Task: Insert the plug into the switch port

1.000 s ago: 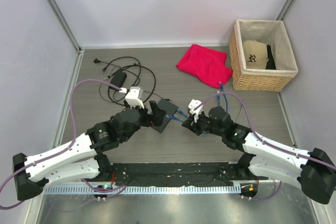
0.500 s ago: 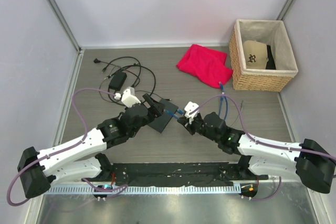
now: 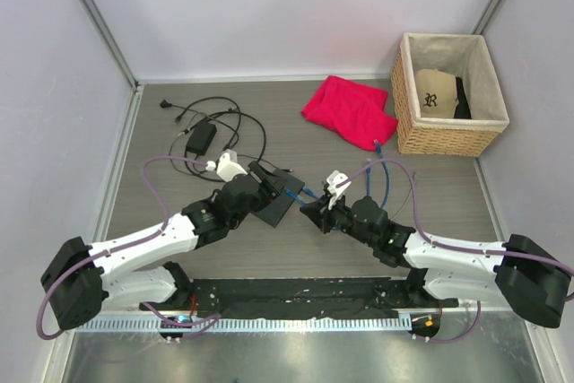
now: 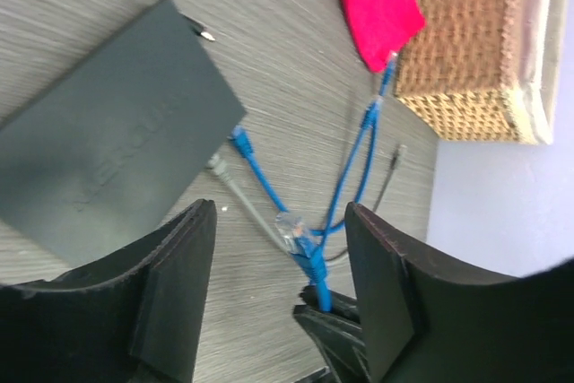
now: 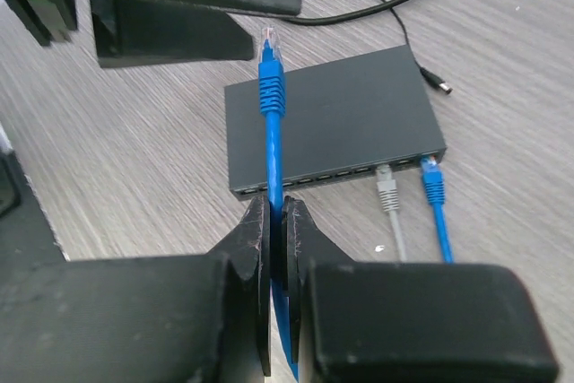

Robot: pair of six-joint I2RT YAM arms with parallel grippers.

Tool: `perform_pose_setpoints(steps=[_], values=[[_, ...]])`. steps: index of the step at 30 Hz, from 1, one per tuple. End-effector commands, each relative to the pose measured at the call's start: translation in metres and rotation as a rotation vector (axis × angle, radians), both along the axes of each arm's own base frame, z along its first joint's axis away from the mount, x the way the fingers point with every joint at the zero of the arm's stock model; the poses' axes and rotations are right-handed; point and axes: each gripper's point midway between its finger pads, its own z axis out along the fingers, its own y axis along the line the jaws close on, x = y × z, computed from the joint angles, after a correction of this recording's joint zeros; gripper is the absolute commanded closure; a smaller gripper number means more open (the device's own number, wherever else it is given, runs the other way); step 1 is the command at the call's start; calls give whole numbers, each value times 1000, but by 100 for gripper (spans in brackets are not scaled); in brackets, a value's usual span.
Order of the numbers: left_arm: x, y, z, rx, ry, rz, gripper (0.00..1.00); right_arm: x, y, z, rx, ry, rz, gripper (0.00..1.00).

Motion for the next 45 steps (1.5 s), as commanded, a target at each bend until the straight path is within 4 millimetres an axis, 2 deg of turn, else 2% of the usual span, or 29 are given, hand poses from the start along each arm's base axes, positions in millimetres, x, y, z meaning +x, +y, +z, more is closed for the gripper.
perform_pose_setpoints(steps=[1, 9, 11, 12, 16, 17, 18, 19, 20, 21, 23, 24, 25, 29, 35, 40, 45], values=[[11, -18, 27, -123, -65, -11, 43, 2, 9, 22, 148, 33, -7, 99], [9, -23, 18, -120, -26, -20, 64, 1, 10, 24, 226, 71, 6, 99], [9, -23, 16, -123, -20, -16, 71, 2, 9, 24, 230, 76, 5, 99], [9, -23, 17, -131, -19, -15, 79, 2, 9, 23, 228, 77, 1, 99], [8, -24, 23, -142, -11, -12, 99, -1, 13, 9, 163, 91, 37, 99], [6, -21, 18, -124, 13, -9, 100, -1, 13, 1, 126, 104, 41, 97], [7, -24, 25, -138, 11, -10, 100, 0, 16, 4, 103, 85, 61, 94], [5, -24, 20, -125, 42, -7, 100, 0, 18, 3, 85, 82, 71, 90], [2, -21, 13, -99, 75, -4, 100, -1, 18, -1, 56, 82, 80, 81], [3, -23, 18, -102, 85, -5, 100, 0, 20, 5, 51, 66, 85, 76], [-2, -19, 3, -45, 156, 9, 100, 2, 18, 9, 7, 15, 87, 65], [-2, -23, 8, -45, 168, 5, 100, 5, 19, 18, -5, -26, 57, 62], [-5, -19, -2, -4, 209, 11, 100, 7, 17, 21, -50, -86, 53, 56], [-9, -23, -5, 24, 266, 5, 100, 12, 13, 35, -180, -252, -28, 43], [-9, -22, -2, 40, 285, 13, 100, 17, 8, 43, -321, -438, -167, 41], [-9, -23, 2, 41, 285, 9, 100, 20, 14, 33, -404, -491, -202, 42], [-11, -24, -1, 43, 298, 5, 100, 23, 21, 39, -423, -551, -246, 45]])
